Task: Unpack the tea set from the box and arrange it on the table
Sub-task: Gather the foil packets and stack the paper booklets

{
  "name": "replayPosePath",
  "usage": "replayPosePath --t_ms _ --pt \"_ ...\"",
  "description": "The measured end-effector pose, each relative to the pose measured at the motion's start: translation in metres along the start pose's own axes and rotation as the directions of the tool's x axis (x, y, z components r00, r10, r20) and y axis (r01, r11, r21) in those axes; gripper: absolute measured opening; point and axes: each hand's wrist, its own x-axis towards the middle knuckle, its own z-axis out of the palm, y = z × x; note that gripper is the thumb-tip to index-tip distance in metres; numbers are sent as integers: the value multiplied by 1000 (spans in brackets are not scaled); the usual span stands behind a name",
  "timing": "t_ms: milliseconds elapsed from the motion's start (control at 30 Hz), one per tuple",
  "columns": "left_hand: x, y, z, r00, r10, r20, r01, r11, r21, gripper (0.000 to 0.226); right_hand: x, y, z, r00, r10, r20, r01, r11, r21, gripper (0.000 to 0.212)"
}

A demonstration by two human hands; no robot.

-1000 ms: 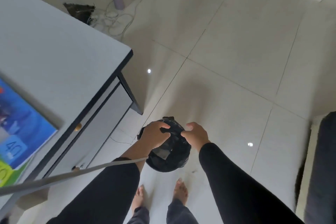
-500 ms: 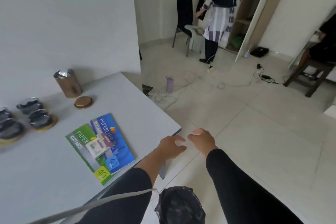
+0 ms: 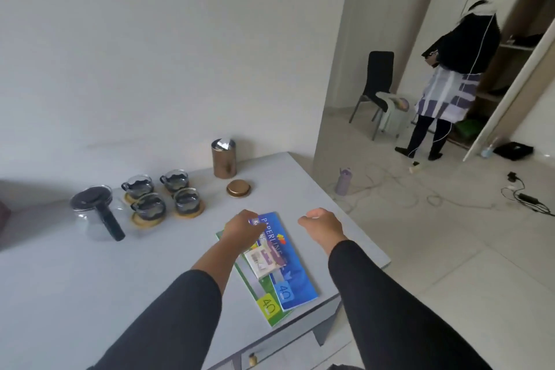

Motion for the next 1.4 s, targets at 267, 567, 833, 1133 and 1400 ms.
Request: replayPosePath --t_ms 267,567,833,1133,1400 --pt "31 -46 -15 979 -195 54 196 980 -18 54 29 -8 52 997 35 63 -28 994 -106 35" --pt "60 -71 30 880 -439 180 447 895 -3 35 99 19 91 972 132 193 -68 949 -307 33" --pt "94 -74 60 815 -580 1 577 810 -103 66 135 37 106 944 241 224 -150 920 -362 58" --pt "102 -75 65 851 -526 -6 524 849 -69 39 148 36 127 939 172 298 -97 963 -252 52" --pt "100 -83 67 837 -547 -17 533 822 -199 52 142 29 148 916 110 386 -26 976 -216 17"
